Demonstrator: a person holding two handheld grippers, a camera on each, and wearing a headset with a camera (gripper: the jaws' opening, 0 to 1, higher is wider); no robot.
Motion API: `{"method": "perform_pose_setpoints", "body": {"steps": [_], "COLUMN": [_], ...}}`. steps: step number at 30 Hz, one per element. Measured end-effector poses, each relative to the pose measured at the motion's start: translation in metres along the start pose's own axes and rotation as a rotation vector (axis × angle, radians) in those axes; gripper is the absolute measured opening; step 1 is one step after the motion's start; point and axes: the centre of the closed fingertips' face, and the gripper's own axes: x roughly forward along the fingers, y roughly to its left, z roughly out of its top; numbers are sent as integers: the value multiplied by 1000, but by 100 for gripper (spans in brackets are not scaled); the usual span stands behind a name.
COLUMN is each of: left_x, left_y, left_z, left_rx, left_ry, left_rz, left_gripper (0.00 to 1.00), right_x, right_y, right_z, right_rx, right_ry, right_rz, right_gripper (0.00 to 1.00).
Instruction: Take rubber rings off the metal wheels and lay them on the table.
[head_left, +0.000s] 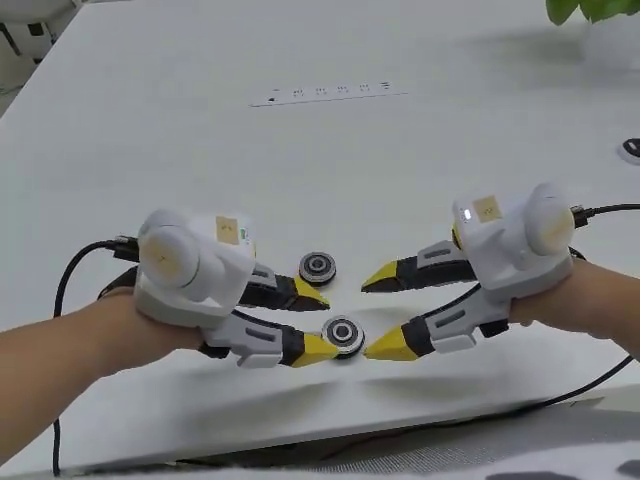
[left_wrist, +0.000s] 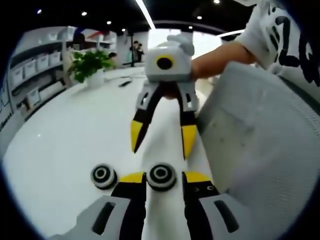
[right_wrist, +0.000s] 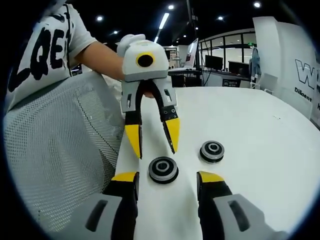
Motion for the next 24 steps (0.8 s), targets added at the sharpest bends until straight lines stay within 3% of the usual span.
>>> {"method": "perform_pose_setpoints", "body": {"steps": [17, 24], "left_x": [16, 18], "left_y": [1, 5], "left_z": [-8, -7], "left_rx": [9, 11], "left_ry": [47, 40], "left_rz": [13, 34], "left_gripper": [18, 14], "right_x": [2, 3], "right_y": [2, 2], "right_z": [-6, -7], "right_rx": [4, 7], "right_ry": [7, 7], "right_rz": [10, 13], "right_gripper": [43, 42]}}
